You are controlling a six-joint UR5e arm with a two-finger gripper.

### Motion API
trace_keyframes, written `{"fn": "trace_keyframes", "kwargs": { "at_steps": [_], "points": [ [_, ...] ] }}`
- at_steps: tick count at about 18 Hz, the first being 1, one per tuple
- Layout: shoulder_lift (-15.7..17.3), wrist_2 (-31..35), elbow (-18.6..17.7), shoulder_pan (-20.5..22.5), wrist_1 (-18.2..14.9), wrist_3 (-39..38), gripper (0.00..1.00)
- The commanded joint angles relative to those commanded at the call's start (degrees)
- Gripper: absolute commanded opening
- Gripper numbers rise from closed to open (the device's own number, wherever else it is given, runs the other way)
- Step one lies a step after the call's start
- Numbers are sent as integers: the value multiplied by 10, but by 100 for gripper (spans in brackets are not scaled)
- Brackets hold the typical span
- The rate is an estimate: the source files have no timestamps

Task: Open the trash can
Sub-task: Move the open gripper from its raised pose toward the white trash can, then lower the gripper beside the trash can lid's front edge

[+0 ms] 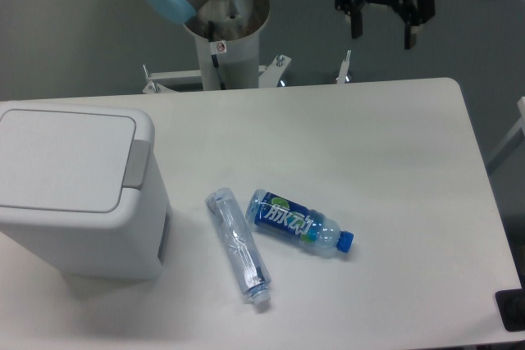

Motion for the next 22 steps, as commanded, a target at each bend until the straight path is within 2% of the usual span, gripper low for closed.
{"fn": "trace_keyframes", "kwargs": {
  "at_steps": [5, 7, 11, 16, 19, 22],
  "points": [
    [3, -2, -1, -3, -1, -7, 100],
    [3, -12, 1, -16, 0, -38, 100],
    [0, -32, 8, -56, 6, -186, 100],
    [-15, -52, 25, -104, 36, -352, 100],
    [-20, -57, 22, -152, 64, -472, 100],
    [-39, -67, 25, -192, 112, -578, 100]
  ]
}}
